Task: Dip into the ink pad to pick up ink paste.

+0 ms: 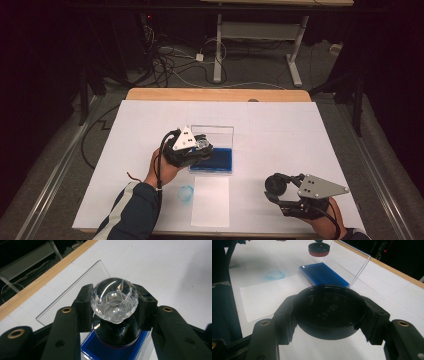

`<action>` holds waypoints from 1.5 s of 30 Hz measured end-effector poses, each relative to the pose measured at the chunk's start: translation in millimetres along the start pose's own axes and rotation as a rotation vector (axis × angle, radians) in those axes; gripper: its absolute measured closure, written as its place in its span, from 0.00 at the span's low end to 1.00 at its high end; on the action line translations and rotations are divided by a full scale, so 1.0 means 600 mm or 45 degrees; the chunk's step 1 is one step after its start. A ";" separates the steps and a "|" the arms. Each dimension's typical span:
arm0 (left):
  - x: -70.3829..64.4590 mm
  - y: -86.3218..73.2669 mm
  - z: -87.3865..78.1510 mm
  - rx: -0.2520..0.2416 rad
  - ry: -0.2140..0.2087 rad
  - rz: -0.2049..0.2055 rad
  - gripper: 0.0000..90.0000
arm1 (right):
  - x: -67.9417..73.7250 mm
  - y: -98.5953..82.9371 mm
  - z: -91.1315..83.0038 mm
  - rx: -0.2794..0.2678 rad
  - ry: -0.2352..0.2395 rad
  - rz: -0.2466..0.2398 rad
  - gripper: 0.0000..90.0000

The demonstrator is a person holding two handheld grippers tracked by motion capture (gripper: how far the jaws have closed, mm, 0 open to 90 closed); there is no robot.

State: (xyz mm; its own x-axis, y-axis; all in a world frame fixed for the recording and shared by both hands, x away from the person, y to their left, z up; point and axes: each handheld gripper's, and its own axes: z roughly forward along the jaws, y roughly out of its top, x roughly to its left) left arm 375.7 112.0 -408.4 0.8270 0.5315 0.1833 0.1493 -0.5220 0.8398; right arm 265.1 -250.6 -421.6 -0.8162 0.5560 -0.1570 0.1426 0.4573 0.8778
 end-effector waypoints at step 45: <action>-0.035 -0.007 -0.045 -0.071 -0.051 0.010 0.60 | -0.002 0.000 0.008 0.017 -0.011 -0.010 0.42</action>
State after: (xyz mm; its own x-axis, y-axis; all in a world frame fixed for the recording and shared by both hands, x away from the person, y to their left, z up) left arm 343.1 121.0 -402.3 0.8491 0.5000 0.1706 0.1131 -0.4876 0.8657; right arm 269.2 -247.9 -423.5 -0.8126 0.5582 -0.1674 0.1440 0.4706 0.8705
